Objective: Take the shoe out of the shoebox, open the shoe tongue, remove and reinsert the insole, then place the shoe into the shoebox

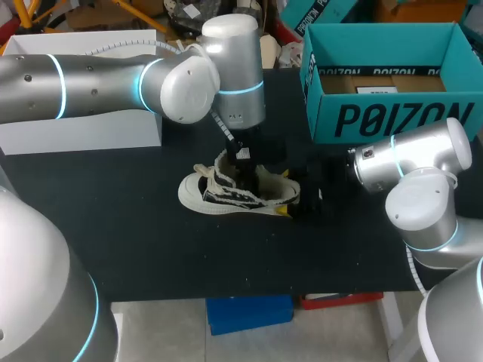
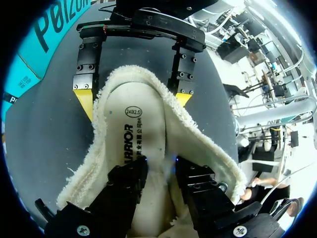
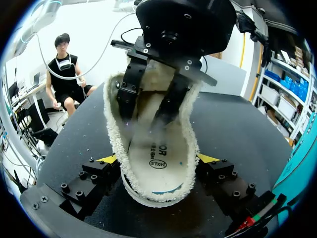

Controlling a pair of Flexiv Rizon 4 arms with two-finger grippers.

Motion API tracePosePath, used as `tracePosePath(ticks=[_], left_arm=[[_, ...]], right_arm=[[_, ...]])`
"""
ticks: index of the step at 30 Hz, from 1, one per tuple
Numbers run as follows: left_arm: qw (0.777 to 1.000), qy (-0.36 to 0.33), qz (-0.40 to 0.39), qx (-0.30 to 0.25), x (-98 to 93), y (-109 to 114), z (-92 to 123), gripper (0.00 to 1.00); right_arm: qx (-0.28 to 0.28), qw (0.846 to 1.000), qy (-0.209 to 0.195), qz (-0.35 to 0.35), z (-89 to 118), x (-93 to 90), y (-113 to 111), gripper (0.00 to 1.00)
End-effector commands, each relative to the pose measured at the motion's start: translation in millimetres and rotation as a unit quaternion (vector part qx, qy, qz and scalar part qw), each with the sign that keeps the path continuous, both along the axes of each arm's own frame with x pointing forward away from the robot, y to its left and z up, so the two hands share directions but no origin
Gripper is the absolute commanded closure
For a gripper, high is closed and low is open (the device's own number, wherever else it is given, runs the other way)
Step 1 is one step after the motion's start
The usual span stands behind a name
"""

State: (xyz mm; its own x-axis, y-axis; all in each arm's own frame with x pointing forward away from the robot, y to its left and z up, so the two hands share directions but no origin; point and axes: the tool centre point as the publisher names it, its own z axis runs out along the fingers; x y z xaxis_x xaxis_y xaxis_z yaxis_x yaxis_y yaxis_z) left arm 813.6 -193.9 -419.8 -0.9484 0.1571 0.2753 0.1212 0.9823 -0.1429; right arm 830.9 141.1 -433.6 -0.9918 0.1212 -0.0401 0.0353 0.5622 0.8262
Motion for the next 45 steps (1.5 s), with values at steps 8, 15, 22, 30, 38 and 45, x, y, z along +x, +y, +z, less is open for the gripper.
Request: tracePosePath(ticks=[8, 15, 22, 30, 38, 45], left_arm=[[0.996, -0.082, 0.017, 0.015, -3.6, 12, -15, 0.71], [0.989, -0.142, 0.019, 0.04, -9.2, 11, -27, 0.68], [0.974, -0.208, 0.048, 0.07, -8.7, 12, -45, 0.66], [0.953, -0.278, 0.087, 0.081, 6.5, 15, -69, 0.62], [0.934, -0.334, 0.113, 0.063, 17.9, 19, -94, 0.65], [0.913, -0.376, 0.152, 0.041, 26.3, 25, -102, 0.67]], right_arm=[[-0.001, 1.0, 0.001, -0.001, -1, 0.9, -1, 1.0], [-0.001, 1.0, 0.001, -0.001, -1, 0.9, -1, 1.0], [-0.001, 1.0, 0.001, -0.001, -1, 0.9, -1, 1.0], [-0.001, 1.0, 0.001, -0.001, -1, 0.9, -1, 1.0], [-0.001, 1.0, 0.001, -0.001, -1, 0.9, -1, 1.0], [-0.001, 1.0, 0.001, -0.001, -1, 0.9, -1, 1.0]])
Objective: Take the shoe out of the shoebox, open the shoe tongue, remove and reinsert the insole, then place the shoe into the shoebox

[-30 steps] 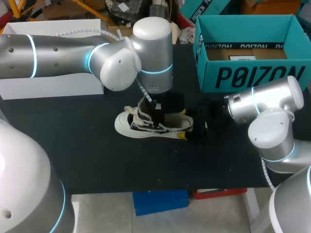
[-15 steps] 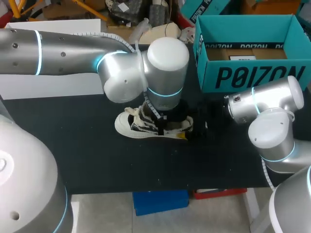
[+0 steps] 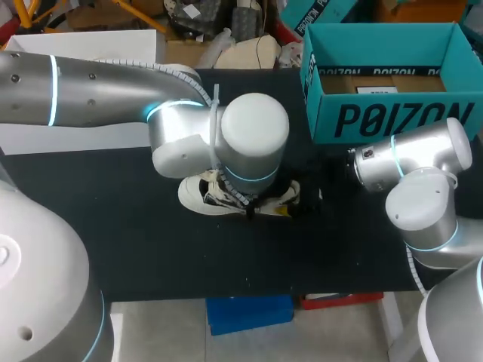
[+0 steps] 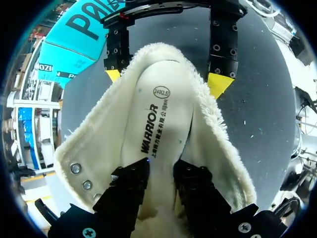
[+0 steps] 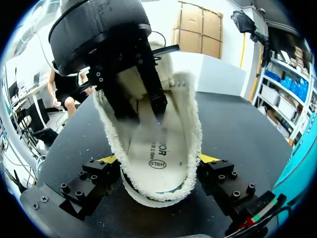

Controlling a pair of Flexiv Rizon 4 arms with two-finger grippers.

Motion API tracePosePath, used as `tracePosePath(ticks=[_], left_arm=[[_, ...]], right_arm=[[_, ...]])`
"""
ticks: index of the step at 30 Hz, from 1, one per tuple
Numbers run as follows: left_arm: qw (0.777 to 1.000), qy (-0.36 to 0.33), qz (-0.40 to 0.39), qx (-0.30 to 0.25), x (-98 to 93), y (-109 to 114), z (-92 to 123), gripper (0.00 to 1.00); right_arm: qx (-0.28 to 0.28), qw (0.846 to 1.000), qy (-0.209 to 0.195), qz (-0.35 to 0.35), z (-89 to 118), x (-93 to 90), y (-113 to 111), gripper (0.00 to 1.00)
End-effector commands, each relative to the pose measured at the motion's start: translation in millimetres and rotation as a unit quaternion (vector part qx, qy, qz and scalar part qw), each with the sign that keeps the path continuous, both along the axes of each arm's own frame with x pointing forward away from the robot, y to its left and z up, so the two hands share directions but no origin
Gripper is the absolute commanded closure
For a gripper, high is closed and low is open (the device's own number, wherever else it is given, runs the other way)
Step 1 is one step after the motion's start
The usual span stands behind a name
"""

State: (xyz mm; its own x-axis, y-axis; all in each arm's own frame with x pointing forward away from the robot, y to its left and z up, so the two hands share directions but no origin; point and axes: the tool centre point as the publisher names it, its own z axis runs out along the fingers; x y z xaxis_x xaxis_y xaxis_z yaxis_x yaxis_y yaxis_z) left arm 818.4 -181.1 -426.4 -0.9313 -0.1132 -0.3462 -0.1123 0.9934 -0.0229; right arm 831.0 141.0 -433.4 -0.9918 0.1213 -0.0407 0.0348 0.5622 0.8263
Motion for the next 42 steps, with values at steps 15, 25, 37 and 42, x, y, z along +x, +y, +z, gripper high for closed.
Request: tracePosePath(ticks=[15, 25, 37, 42], left_arm=[[0.99, -0.118, 0.062, -0.045, 29.1, 20, -93, 0.69], [0.998, -0.047, 0.044, -0.025, 33.0, 18, -103, 1.0], [0.998, 0.052, 0.028, -0.039, 31.7, 22, -65, 1.0], [0.996, 0.078, 0.031, -0.037, 29.5, 22, -43, 1.0]], right_arm=[[-0.001, 1.0, 0.002, 0.0, -1, 0.8, -1, 1.0], [-0.001, 1.0, 0.002, 0.0, -1, 0.8, -1, 1.0], [-0.001, 1.0, 0.002, 0.0, -1, 0.8, -1, 1.0], [-0.001, 1.0, 0.002, 0.0, -1, 0.8, -1, 1.0]])
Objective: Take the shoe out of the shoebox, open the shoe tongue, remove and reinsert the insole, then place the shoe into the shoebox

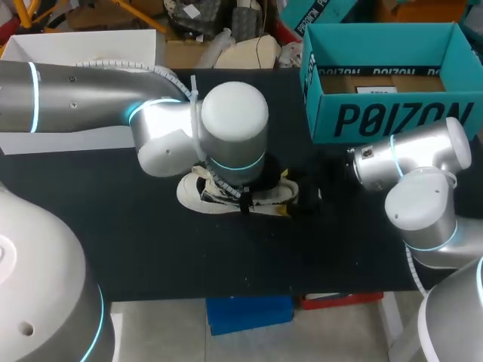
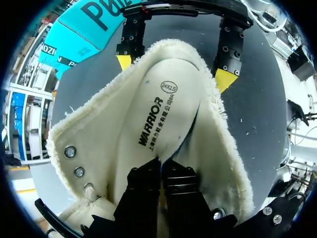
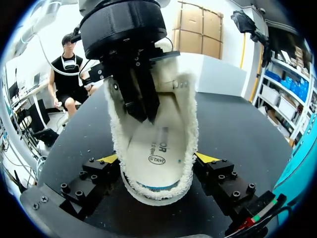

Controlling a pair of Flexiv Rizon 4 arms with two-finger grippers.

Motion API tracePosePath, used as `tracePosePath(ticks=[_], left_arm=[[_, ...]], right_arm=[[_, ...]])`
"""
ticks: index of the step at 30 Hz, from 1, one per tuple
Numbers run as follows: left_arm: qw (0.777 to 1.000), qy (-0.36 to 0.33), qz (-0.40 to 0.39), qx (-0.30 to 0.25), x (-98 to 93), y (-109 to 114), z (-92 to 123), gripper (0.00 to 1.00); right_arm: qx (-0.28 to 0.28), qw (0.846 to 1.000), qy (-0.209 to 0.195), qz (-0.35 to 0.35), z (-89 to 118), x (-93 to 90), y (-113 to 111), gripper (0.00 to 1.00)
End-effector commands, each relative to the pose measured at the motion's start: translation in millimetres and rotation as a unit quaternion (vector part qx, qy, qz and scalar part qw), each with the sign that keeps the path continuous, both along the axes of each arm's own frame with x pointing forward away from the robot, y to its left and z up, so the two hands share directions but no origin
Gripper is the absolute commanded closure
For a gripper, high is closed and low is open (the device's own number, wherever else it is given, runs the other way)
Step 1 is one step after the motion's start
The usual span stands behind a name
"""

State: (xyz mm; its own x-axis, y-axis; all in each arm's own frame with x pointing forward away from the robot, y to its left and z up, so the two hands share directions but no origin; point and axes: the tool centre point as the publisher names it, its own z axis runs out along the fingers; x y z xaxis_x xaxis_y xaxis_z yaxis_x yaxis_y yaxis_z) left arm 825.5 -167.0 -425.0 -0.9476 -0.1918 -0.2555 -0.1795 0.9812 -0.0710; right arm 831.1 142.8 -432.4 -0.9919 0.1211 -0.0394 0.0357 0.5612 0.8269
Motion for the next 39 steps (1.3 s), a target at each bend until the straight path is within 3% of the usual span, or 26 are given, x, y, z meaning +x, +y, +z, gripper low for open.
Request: tracePosePath(ticks=[1, 17, 39], left_arm=[[0.999, 0.033, -0.001, -0.009, 21.5, 8, -40, 1.0], [0.996, 0.049, 0.028, -0.068, 24.1, 17, -2, 1.0], [0.987, 0.082, -0.004, -0.14, 18.7, 10, 24, 1.0]], right_arm=[[-0.002, 1.0, 0.001, -0.001, -2, 0.7, -3, 1.0], [-0.002, 1.0, 0.001, -0.001, -2, 0.7, -3, 1.0], [-0.002, 1.0, 0.001, -0.001, -2, 0.7, -3, 1.0]])
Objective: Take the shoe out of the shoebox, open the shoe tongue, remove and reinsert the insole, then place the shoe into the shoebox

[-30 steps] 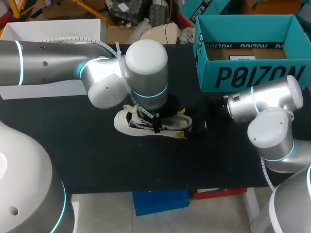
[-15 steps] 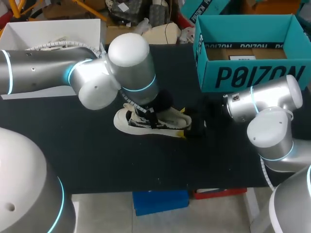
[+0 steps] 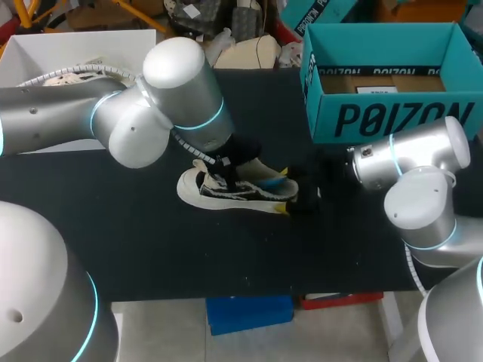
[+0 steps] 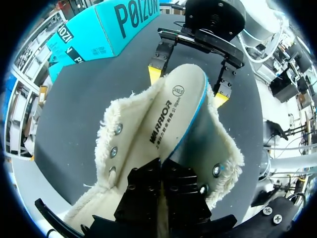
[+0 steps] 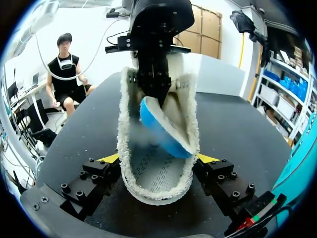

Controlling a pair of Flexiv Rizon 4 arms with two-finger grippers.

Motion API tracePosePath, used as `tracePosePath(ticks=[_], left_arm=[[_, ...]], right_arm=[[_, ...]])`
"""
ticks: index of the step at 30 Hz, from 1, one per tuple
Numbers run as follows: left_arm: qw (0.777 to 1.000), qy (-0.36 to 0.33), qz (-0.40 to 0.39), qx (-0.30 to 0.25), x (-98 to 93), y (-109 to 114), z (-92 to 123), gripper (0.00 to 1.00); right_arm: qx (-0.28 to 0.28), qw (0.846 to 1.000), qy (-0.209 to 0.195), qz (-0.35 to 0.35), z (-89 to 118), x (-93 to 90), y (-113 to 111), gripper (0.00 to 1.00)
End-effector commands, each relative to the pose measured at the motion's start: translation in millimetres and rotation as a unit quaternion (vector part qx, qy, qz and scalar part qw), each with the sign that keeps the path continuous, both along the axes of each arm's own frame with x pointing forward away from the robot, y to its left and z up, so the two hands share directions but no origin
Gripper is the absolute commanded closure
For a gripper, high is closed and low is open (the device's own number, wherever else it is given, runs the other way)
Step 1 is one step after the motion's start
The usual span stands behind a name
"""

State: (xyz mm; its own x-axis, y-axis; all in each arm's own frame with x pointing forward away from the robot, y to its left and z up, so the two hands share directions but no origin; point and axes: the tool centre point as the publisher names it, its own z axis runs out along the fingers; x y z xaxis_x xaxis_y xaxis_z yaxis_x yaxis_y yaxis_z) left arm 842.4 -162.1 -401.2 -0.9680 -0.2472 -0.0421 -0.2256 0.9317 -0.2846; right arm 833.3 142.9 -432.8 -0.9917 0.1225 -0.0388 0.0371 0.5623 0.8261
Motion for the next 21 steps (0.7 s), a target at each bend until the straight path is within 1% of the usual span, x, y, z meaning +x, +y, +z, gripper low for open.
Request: tracePosePath(ticks=[1, 13, 21], left_arm=[[1.0, -0.002, -0.015, -0.016, 1.4, 3, 1, 1.0], [0.998, -0.012, -0.059, -0.035, -4.2, -20, 8, 1.0], [0.995, -0.015, -0.086, -0.044, -8.2, -27, 5, 1.0]], right_arm=[[-0.001, 1.0, 0.001, 0.0, -1, -1.5, -3, 1.0], [-0.001, 1.0, 0.001, 0.0, -1, -1.5, -3, 1.0], [-0.001, 1.0, 0.001, 0.0, -1, -1.5, -3, 1.0]])
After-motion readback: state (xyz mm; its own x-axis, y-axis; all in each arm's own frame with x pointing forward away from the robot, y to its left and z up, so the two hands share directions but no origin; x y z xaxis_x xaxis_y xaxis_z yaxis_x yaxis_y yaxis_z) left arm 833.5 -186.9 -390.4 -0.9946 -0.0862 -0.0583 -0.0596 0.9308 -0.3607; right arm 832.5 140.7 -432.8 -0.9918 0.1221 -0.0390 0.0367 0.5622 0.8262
